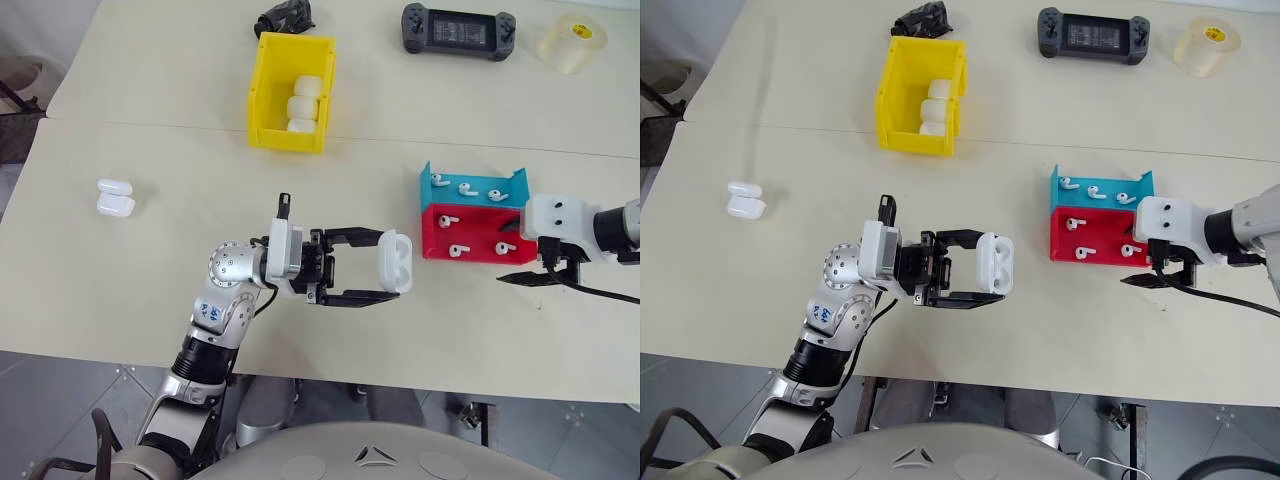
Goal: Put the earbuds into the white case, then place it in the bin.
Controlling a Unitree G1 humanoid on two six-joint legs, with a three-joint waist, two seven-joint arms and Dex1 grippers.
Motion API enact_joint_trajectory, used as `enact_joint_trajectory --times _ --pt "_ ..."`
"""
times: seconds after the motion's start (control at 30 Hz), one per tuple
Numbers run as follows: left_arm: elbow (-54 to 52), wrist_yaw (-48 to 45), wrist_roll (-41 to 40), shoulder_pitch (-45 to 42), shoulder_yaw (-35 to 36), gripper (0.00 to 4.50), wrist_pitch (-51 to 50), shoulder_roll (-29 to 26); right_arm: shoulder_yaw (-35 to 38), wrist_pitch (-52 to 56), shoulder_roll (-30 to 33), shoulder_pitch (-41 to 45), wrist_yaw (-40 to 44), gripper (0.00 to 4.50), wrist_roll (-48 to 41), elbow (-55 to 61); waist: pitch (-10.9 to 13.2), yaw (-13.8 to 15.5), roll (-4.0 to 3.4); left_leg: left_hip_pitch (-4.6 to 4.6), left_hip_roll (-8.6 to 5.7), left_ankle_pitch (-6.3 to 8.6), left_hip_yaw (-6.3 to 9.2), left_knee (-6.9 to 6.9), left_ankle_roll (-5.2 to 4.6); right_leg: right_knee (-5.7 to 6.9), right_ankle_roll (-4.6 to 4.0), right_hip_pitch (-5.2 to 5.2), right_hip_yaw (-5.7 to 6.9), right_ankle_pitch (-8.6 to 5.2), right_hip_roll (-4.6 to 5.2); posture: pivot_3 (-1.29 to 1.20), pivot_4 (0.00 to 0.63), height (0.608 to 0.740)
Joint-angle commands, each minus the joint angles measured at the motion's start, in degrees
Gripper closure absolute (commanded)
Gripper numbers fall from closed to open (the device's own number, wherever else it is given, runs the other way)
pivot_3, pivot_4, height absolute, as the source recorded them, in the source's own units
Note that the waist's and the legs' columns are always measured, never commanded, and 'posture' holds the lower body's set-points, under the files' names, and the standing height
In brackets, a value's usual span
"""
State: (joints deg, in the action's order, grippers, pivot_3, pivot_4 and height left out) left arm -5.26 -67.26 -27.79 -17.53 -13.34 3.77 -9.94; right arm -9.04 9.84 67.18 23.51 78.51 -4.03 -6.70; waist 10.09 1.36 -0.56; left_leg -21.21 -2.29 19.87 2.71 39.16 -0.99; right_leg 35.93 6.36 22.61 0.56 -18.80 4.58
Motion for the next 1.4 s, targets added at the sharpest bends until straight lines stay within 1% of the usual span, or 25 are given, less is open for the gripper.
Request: enact_joint_trajectory --times 0.03,0.13,0.27,0.53,0.7,0.97,1.4 --pt "-2.10 0.47 -0.81 -0.58 -0.34 1.76 0.11 0.34 -0.66 -4.41 -1.20 1.84 0.35 0.00 2.09 -3.01 0.00 -0.03 0.00 0.00 0.00 0.00 0.00 0.00 0.00 0.01 0.00 0.00 0.00 0.00 0.00 0.00 0.150 0.740" --pt "-2.23 0.55 -0.87 -0.66 -0.35 1.78 -0.03 0.20 -1.36 -5.89 -1.73 2.63 1.14 0.63 3.15 -4.92 0.00 -0.01 0.00 0.00 0.00 0.00 0.01 0.00 0.00 0.02 0.00 0.00 0.01 0.00 0.00 0.00 0.150 0.740" --pt "-2.41 0.61 -0.96 -0.67 -0.26 1.78 -0.25 0.00 -1.45 -6.44 -2.20 3.21 1.75 1.94 3.59 -5.83 0.00 0.00 0.00 0.00 0.00 0.00 0.01 0.02 0.00 0.02 0.00 0.00 0.02 0.00 0.00 0.00 0.150 0.740" --pt "-2.68 0.55 -1.05 -0.58 -0.18 1.78 -0.60 -0.22 -1.42 -7.58 -2.12 4.25 3.09 1.94 4.36 -6.21 0.00 0.00 0.00 0.00 0.01 -0.01 0.01 0.03 0.01 0.03 0.00 0.00 0.01 0.00 -0.01 0.00 0.150 0.740" --pt "-2.80 0.55 -1.04 -0.55 -0.27 1.78 -0.70 -0.20 -1.78 -8.64 -1.94 6.51 4.69 1.94 5.32 -7.74 0.00 -0.02 0.00 0.00 0.00 -0.01 0.00 0.03 0.01 0.02 0.00 0.00 0.01 0.00 0.00 0.00 0.150 0.740" --pt "-2.64 0.49 -0.71 -0.51 -0.19 1.78 -0.40 -0.34 -3.08 -9.47 -3.31 10.25 5.81 1.94 7.21 -10.87 0.00 -0.04 0.00 0.00 0.01 -0.01 0.00 0.02 0.02 0.02 0.00 0.00 0.01 0.00 0.00 0.00 0.150 0.740" --pt "-3.18 1.06 -0.75 -0.07 -0.04 1.78 -0.33 -0.99 -4.05 -11.15 -3.82 10.32 5.81 1.94 8.43 -12.08 0.00 -0.03 0.00 0.00 0.00 -0.01 0.00 0.03 0.02 0.03 0.00 0.01 0.02 0.00 0.00 0.00 0.150 0.740"
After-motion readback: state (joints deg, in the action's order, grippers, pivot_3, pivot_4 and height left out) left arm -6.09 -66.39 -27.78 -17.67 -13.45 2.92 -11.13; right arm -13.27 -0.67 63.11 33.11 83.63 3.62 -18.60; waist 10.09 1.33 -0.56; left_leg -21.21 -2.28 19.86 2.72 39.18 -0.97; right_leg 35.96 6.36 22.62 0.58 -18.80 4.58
